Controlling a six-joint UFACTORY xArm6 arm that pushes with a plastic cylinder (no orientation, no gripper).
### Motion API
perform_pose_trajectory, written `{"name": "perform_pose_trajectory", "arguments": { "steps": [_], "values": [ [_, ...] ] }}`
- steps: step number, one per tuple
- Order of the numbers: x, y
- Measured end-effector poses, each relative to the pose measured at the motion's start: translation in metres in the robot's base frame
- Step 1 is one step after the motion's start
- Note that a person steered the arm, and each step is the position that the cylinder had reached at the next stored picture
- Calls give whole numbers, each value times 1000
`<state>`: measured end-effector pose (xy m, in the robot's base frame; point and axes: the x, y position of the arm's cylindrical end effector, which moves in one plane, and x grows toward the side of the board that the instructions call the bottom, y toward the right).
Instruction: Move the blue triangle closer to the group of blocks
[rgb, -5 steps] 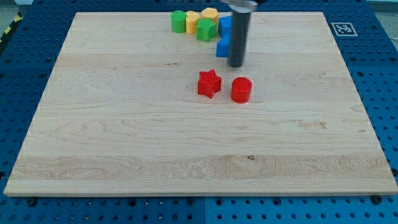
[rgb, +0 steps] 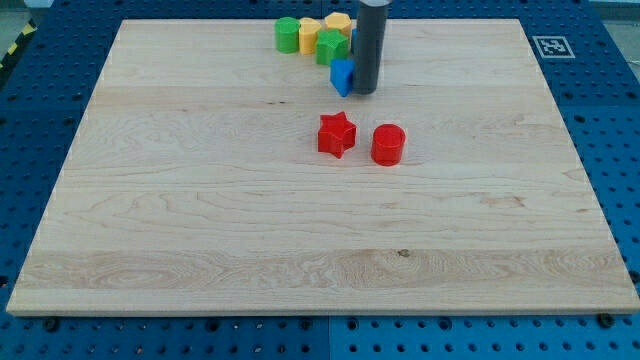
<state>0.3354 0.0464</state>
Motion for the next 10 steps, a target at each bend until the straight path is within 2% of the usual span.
{"name": "perform_pose_trajectory", "arguments": {
  "steps": [5, 7, 10],
  "values": [
    [-3, -18],
    [-3, -45],
    [-19, -43]
  ]
}}
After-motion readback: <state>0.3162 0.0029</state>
